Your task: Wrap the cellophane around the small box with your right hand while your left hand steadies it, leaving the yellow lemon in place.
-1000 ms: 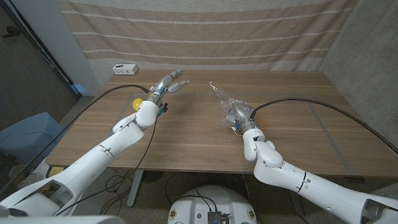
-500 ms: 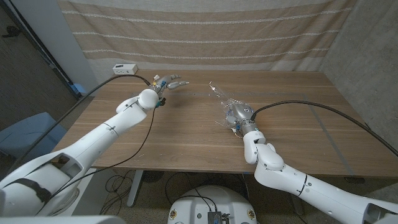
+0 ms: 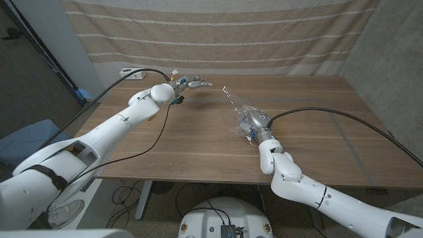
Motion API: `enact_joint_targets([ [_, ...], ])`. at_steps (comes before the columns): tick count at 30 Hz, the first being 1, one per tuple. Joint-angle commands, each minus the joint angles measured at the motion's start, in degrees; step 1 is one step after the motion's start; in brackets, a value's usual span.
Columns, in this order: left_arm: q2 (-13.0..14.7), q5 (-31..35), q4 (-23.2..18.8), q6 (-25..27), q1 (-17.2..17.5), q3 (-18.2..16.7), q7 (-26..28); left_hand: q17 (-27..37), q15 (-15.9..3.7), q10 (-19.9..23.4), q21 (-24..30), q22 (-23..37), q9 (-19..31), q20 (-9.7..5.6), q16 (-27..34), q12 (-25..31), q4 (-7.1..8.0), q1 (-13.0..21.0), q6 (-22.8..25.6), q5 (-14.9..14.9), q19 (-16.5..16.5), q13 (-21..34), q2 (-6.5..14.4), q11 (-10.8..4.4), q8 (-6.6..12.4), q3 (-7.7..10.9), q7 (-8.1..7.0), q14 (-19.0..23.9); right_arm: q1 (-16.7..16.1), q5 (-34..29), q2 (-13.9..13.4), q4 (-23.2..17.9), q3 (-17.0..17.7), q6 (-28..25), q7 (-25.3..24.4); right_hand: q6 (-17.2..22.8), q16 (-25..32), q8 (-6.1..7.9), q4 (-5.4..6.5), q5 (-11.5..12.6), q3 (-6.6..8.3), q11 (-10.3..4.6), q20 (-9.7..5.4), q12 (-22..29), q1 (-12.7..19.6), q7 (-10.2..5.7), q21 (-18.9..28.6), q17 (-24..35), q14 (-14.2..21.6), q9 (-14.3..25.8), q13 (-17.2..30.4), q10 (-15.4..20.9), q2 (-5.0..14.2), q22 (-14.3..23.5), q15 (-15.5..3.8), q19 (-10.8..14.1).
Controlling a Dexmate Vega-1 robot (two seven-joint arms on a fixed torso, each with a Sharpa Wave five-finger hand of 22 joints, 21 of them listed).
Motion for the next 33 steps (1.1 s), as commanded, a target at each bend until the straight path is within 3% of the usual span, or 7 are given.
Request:
enact_joint_targets([
  [1,-3.21,0.64,6.01,-4.51,-5.42,3.67,-5.08,-0.04,0.54,-0.12,0.47,0.05,0.17,0.47,0.45,0.57,-0.43,0.39,0.37,0.26,-0.46,0.26,1.03,0.49,0.37,0.51,0.98,-0.35,-0.29,0.25,-0.07,0.52,0.84,1.04,-0.11,0.6,0.48,-0.18,-0.17,0.17,0.42,0.12,0.18,0.26,0.57,-0.01,-0.27,0.0,0.51,-0.05,-0.06,0.69,0.31,0.07,-3.09,0.62],
  [11,-7.49,2.87,13.29,-5.28,-10.29,7.52,-8.29,-0.07,0.6,-1.29,0.63,0.01,0.19,0.42,0.37,0.47,-0.74,0.58,-2.42,0.12,-0.77,0.25,1.58,0.75,-0.86,0.78,1.47,-1.23,-0.39,0.53,-0.08,0.73,1.26,1.38,0.04,0.88,0.53,-0.25,-0.27,0.16,0.53,0.1,0.26,0.29,0.62,0.12,-0.41,-0.21,0.77,-0.05,-0.1,0.94,0.26,0.07,-3.18,0.79],
  [20,-11.26,5.01,19.64,-6.24,-13.88,10.45,-8.99,0.0,0.49,-2.86,0.68,-0.02,0.08,0.12,0.27,0.52,-0.64,-1.06,-8.05,0.03,-1.82,0.26,0.51,1.03,-1.92,-0.28,3.92,-3.39,-1.02,0.7,-0.43,0.4,1.6,1.33,-0.04,1.05,0.69,-0.37,-0.27,0.13,0.54,0.17,0.26,0.32,0.57,0.22,-0.54,-0.34,1.06,-0.05,-0.15,1.22,0.26,0.07,-3.32,1.04],
  [28,-14.28,6.57,24.26,-5.42,-16.48,12.89,-9.73,-0.03,0.77,-3.15,0.9,-0.04,0.04,-0.03,0.41,0.81,-0.57,-1.99,-5.62,0.17,-2.04,0.25,0.11,1.43,-0.45,-0.84,7.75,-4.3,-1.36,1.03,-0.67,0.22,1.98,1.68,-0.23,1.25,0.69,-0.43,-0.34,0.14,0.63,0.26,0.35,0.35,0.6,0.28,-0.68,-0.51,1.15,-0.05,-0.18,1.46,0.24,0.07,-3.25,1.14],
  [33,-16.29,7.31,27.47,-5.34,-18.16,14.5,-10.67,-0.08,0.77,-3.14,1.27,-0.05,0.05,-0.25,0.57,1.04,-0.6,-2.24,-2.01,0.24,-1.55,0.22,0.39,1.83,0.74,-0.87,8.07,-4.4,-1.56,1.08,-0.78,0.17,2.19,1.77,-0.5,1.36,0.74,-0.46,-0.37,0.14,0.66,0.14,0.4,0.32,0.6,0.32,-0.76,-0.6,1.33,-0.05,-0.2,1.49,0.2,0.07,-3.25,1.19],
])
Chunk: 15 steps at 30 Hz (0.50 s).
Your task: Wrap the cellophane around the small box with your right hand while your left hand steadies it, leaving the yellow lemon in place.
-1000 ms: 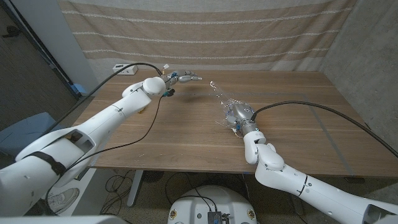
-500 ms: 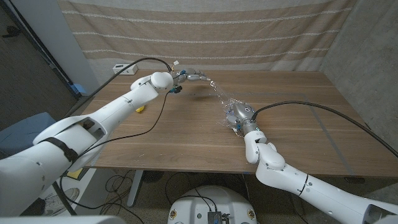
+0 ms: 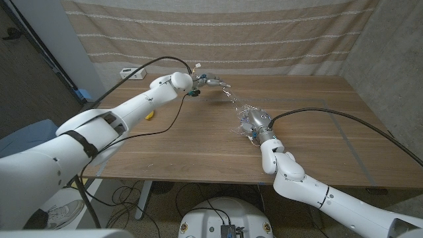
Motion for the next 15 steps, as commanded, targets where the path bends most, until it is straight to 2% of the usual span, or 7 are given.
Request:
enact_joint_targets([
  [1,-4.78,2.4,7.51,0.57,-4.35,4.05,-1.88,0.04,-0.08,-0.14,0.59,0.1,0.22,0.18,0.37,0.68,-0.05,-0.52,3.4,0.24,0.13,0.22,0.37,0.52,1.28,-0.11,0.16,-0.62,-0.6,0.35,-0.28,-0.22,0.56,0.23,-0.48,0.58,0.35,-0.03,-0.02,0.14,0.33,-0.18,0.18,0.37,0.56,-0.12,0.01,-0.02,0.48,-0.03,0.19,0.55,0.21,0.21,-3.04,0.57],
  [4,-5.57,2.65,8.45,0.74,-4.82,4.73,-2.23,0.0,0.16,0.07,0.88,0.08,0.26,0.04,0.5,0.92,-0.17,-0.48,6.55,0.26,0.57,0.16,0.91,0.81,2.12,0.08,0.36,-0.49,-0.78,0.42,-0.41,-0.33,0.7,0.35,-0.66,0.59,0.37,-0.08,-0.08,0.14,0.33,0.0,0.21,0.34,0.6,-0.09,-0.05,-0.07,0.49,-0.03,0.18,0.53,0.16,0.21,-3.06,0.61],
  [7,-5.76,2.66,8.64,0.95,-4.91,4.96,-2.21,-0.06,0.27,1.45,1.16,0.02,0.37,0.01,0.79,1.63,-0.51,-0.16,12.99,0.14,0.94,0.0,2.18,1.26,3.74,0.67,1.25,0.4,-0.89,0.66,-0.48,-0.36,0.89,0.64,-0.76,0.61,0.36,-0.13,-0.09,0.14,0.36,-0.1,0.25,0.32,0.58,-0.09,-0.11,-0.15,0.52,-0.03,0.17,0.53,0.14,0.21,-3.04,0.63],
  [10,-5.69,2.79,8.07,1.55,-4.74,5.19,-2.11,-0.11,0.07,3.03,1.47,-0.06,0.47,-0.21,0.82,2.25,-1.1,0.44,18.81,-0.08,1.54,-0.17,3.33,0.6,5.1,1.37,0.97,1.0,-0.83,0.62,-0.59,-0.37,0.88,0.64,-0.62,0.65,0.4,-0.16,-0.1,0.14,0.35,-0.13,0.24,0.29,0.59,-0.08,-0.19,-0.15,0.49,-0.03,0.16,0.53,0.17,0.21,-3.1,0.61],
  [12,-5.54,2.69,7.64,1.61,-4.48,5.11,-1.84,-0.16,-0.05,4.77,1.8,-0.14,0.59,-0.49,0.93,2.8,-1.98,1.7,24.22,-0.1,2.27,-0.33,4.94,-0.05,6.37,2.57,1.57,1.81,-0.69,0.46,-0.56,-0.29,0.78,0.51,-0.5,0.82,0.42,-0.14,-0.13,0.13,0.32,-0.26,0.25,0.3,0.6,-0.13,-0.23,-0.17,0.5,-0.03,0.15,0.6,0.11,0.21,-3.06,0.64],
  [14,-5.45,1.84,7.31,1.64,-3.96,4.41,-1.44,-0.26,-0.49,7.5,2.2,-0.35,0.86,-0.97,1.06,3.51,-3.88,4.57,32.71,0.29,3.46,-0.54,6.81,-1.08,8.65,4.82,1.42,3.28,-0.64,0.58,-0.59,-0.27,0.84,0.65,-0.4,0.7,0.43,-0.22,-0.12,0.14,0.34,-0.16,0.25,0.28,0.61,-0.01,-0.27,-0.19,0.47,-0.03,0.14,0.59,0.16,0.21,-3.12,0.65],
  [15,-5.41,1.27,7.3,1.42,-3.73,3.98,-1.36,-0.31,-0.82,9.55,2.41,-0.52,1.17,-0.85,1.24,4.02,-4.92,6.87,36.22,0.75,4.22,-0.63,7.73,-2.1,9.73,6.46,1.29,4.53,-0.58,0.51,-0.64,-0.23,0.79,0.73,-0.37,0.78,0.46,-0.2,-0.12,0.13,0.32,-0.22,0.26,0.29,0.61,-0.05,-0.29,-0.18,0.49,-0.03,0.14,0.62,0.16,0.22,-3.08,0.66],
])
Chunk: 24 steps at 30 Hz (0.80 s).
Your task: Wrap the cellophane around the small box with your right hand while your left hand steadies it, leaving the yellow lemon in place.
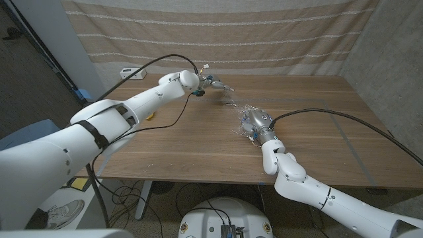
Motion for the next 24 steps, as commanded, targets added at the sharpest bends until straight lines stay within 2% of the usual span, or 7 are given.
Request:
enact_joint_targets([
  [1,-0.88,-1.47,0.74,0.18,0.34,-0.34,0.53,-0.12,-0.82,6.22,1.12,-0.37,1.15,-0.23,0.97,1.58,-3.15,6.91,14.36,0.99,2.87,-0.29,2.9,-2.7,4.36,5.19,-0.47,3.67,0.05,0.04,-0.2,0.07,0.17,0.21,0.09,0.25,0.46,-0.22,-0.16,0.13,0.33,0.03,0.27,0.3,0.64,0.11,-0.11,0.06,0.49,-0.02,0.13,0.39,0.15,0.17,-3.07,0.68],
  [4,-0.01,-2.56,-1.53,0.3,2.01,-1.9,3.05,-0.33,-1.87,12.13,2.06,-0.61,3.41,-0.36,1.22,2.55,-3.78,15.11,22.75,2.48,5.91,-0.49,3.83,-3.72,8.67,10.45,-1.12,7.69,0.11,0.03,-0.28,0.04,0.15,0.2,0.32,0.31,0.5,-0.24,-0.18,0.13,0.33,0.13,0.24,0.27,0.68,0.02,-0.16,0.05,0.5,-0.02,0.12,0.37,0.15,0.17,-3.05,0.72],
  [6,0.55,-3.72,-2.78,0.24,2.84,-2.96,3.43,-0.44,-2.63,14.21,2.67,-0.69,5.22,-0.54,1.24,2.42,-3.82,19.41,25.25,3.09,7.72,-0.55,3.42,-4.39,10.9,12.85,-2.02,10.04,0.14,0.15,-0.31,0.01,0.21,0.25,0.49,0.31,0.48,-0.27,-0.18,0.14,0.35,0.08,0.26,0.22,0.65,0.0,-0.2,-0.01,0.53,-0.02,0.11,0.29,0.12,0.17,-3.01,0.73],
  [11,1.47,-6.93,-4.4,-2.15,4.83,-5.59,4.33,-0.42,-3.24,16.52,3.29,-0.68,6.95,-0.39,1.42,2.69,-3.43,21.67,24.75,3.08,9.35,-0.51,3.35,-5.11,11.85,13.8,-2.09,12.49,0.29,0.21,-0.32,0.09,0.19,0.37,0.7,0.33,0.58,-0.34,-0.14,0.13,0.28,0.04,0.22,0.18,0.61,-0.01,-0.3,0.03,0.5,-0.01,0.1,0.26,0.18,0.18,-3.03,0.75],
  [16,1.08,-10.92,-2.41,-6.52,5.61,-7.8,2.75,-0.35,-4.06,17.78,3.84,-0.63,8.16,-0.7,1.64,2.83,-3.23,22.81,24.28,2.83,10.62,-0.43,3.33,-5.62,12.45,14.07,-1.79,14.48,0.56,0.13,-0.18,0.32,0.02,0.42,0.89,0.35,0.61,-0.39,-0.15,0.12,0.27,0.13,0.2,0.2,0.62,0.0,-0.39,0.01,0.44,-0.01,0.09,0.38,0.19,0.18,-3.11,0.76],
  [19,-0.44,-14.93,2.25,-11.14,5.04,-9.38,-1.25,-0.15,-5.16,19.59,4.85,-0.45,9.57,-1.34,2.29,3.14,-2.9,23.71,23.77,2.49,12.75,-0.29,3.41,-5.97,13.17,14.16,-1.37,17.65,0.64,0.23,0.01,0.44,0.01,0.34,0.99,0.38,0.65,-0.42,-0.17,0.12,0.24,0.02,0.21,0.19,0.64,-0.05,-0.43,0.0,0.44,-0.01,0.08,0.37,0.17,0.18,-3.09,0.82],
  [24,-4.61,-21.01,13.8,-19.55,2.25,-11.36,-10.64,-0.05,-7.31,24.71,7.07,0.06,12.23,-3.39,3.54,4.41,-2.6,24.66,22.39,2.18,16.56,0.22,3.13,-6.62,14.35,14.41,-0.85,24.75,0.79,0.2,-0.01,0.56,-0.14,0.41,1.16,0.39,0.71,-0.48,-0.21,0.12,0.23,0.09,0.2,0.14,0.68,-0.03,-0.5,-0.02,0.43,0.0,0.07,0.34,0.18,0.18,-3.09,0.92],
])
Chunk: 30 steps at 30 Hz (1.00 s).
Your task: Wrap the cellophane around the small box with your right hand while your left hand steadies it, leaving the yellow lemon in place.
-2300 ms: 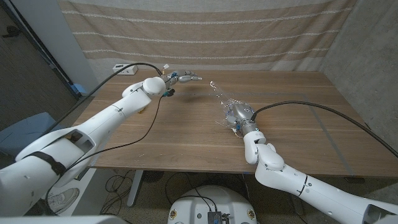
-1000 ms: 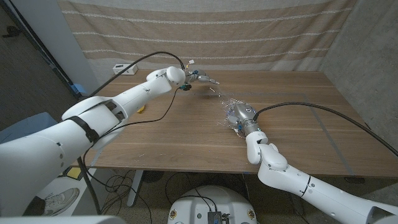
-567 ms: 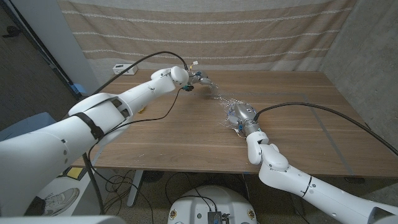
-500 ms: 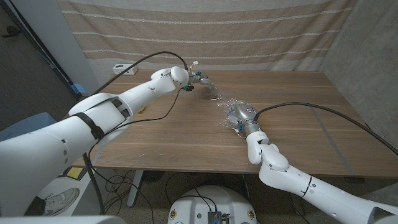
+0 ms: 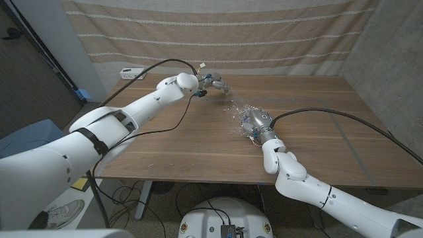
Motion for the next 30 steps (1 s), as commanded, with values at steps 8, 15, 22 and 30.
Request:
enact_joint_targets([
  [8,-9.87,-17.03,25.24,-19.02,-4.96,-7.14,-22.78,0.63,-3.32,6.85,3.45,0.88,3.12,-2.95,2.28,1.92,1.21,0.51,-2.03,-0.1,5.39,1.54,0.57,-0.82,1.56,1.52,0.41,11.36,0.64,0.3,0.38,0.73,-0.3,0.01,0.72,0.59,0.32,-0.06,-0.23,0.12,0.24,0.14,0.32,0.13,0.72,0.01,-0.37,-0.1,0.42,0.01,0.05,0.31,0.22,0.13,-3.11,0.99],
  [15,-12.3,-19.91,28.46,-18.24,-5.86,-8.4,-28.3,2.5,-5.66,11.26,6.44,1.32,2.81,-3.53,6.36,3.1,2.04,-0.09,-3.33,-0.3,10.12,2.31,1.47,-1.61,1.52,2.03,0.45,20.48,0.99,0.61,0.66,1.32,-0.35,-0.08,0.78,0.54,0.37,-0.16,-0.24,0.15,0.34,0.14,0.29,0.1,0.82,-0.04,-0.42,-0.14,0.42,0.02,0.04,0.3,0.38,0.13,-3.15,1.21],
  [22,-14.01,-22.36,29.12,-16.23,-5.37,-9.65,-31.79,4.62,-7.07,13.98,9.72,1.88,2.48,-4.57,9.92,3.77,1.97,0.61,-4.1,-0.64,15.19,3.06,1.9,-2.21,1.63,2.3,0.65,26.13,1.56,1.28,1.09,2.44,-0.41,0.53,0.56,0.55,0.49,-0.25,-0.26,0.14,0.35,0.34,0.2,0.1,0.94,-0.01,-0.51,-0.1,0.35,0.03,0.03,0.38,0.52,0.14,-3.15,1.36],
  [30,-15.06,-21.97,28.86,-17.58,-4.53,-8.89,-33.48,4.43,-8.17,14.87,13.57,2.66,2.07,-6.55,10.54,3.81,2.47,0.06,-4.74,-0.96,20.24,3.95,1.38,-1.76,1.72,3.3,0.24,30.42,2.29,1.81,1.47,3.28,-0.67,0.65,0.75,0.52,0.53,-0.35,-0.3,0.13,0.39,0.1,0.21,-0.01,1.02,0.0,-0.63,-0.18,0.34,0.04,0.02,0.16,0.52,0.15,-3.09,1.51],
])
